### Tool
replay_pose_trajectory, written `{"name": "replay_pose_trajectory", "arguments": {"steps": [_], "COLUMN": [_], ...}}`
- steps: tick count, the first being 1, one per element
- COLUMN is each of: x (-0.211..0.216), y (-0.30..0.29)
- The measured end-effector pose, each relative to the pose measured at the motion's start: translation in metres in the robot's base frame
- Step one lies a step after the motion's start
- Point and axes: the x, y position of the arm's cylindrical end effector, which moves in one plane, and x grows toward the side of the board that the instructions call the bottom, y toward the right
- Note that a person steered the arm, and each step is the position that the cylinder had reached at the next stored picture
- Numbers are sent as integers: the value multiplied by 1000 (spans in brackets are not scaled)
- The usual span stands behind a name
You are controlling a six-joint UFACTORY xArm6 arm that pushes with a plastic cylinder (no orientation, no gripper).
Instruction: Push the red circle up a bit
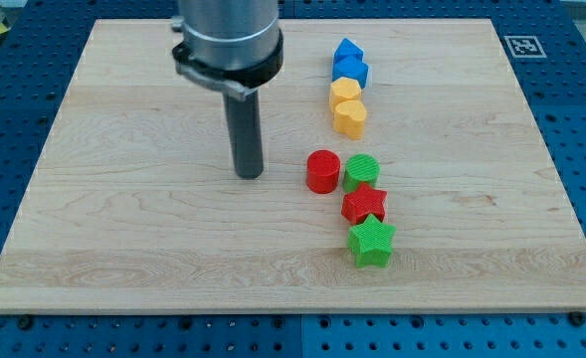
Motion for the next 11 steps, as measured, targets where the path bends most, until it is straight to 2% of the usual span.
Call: {"name": "replay_pose_trajectory", "arguments": {"steps": [1, 2, 4, 5, 7, 8, 9, 10, 11], "x": [12, 9, 8, 31, 33, 27, -7, -10, -13], "y": [16, 56, 59, 59, 94, 91, 84, 76, 34]}}
